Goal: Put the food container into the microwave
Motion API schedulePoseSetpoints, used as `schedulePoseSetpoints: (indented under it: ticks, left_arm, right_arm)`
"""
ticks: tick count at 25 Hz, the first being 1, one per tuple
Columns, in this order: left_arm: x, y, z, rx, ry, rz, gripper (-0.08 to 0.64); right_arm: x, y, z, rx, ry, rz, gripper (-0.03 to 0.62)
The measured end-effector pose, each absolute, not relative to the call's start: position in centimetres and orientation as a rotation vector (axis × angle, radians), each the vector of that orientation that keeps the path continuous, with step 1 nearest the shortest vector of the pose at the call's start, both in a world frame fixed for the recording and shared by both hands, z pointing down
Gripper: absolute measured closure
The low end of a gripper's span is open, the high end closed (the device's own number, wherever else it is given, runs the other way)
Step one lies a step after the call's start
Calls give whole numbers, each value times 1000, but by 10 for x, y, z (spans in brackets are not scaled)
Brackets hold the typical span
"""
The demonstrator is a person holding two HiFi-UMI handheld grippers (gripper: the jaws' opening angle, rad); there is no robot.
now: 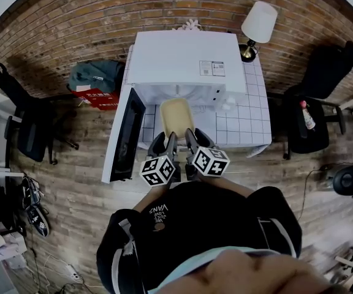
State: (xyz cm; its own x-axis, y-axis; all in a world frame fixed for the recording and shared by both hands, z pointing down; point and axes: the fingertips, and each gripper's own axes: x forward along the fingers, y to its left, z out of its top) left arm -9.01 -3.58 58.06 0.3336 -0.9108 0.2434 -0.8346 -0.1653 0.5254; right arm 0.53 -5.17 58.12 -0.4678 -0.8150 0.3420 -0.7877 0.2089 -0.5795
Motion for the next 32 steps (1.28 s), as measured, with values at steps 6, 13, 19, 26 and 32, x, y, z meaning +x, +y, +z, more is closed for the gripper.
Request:
schedulePoseSetpoints:
  ticks: [6, 13, 19, 26, 32]
  left_arm:
    - [-91, -59, 585, 2014, -1534, -161, 377]
    - [-90, -81, 592, 2003, -1535, -142, 377]
    - [-88, -95, 599, 1986, -1534, -133, 377]
    - [-83, -112, 607, 1967, -1527, -109, 377]
    - [-81, -125, 615, 1948, -1531, -87, 377]
  right_arm:
    - [4, -76, 586, -1595, 2428, -1129, 459]
    - [5, -98, 594, -1594, 2440, -1143, 459]
    - [7, -113, 600, -1590, 2458, -1150, 459]
    - [12, -131, 607, -1591, 2473, -1172, 459]
    - [14, -144, 616, -1588, 2486, -1204, 459]
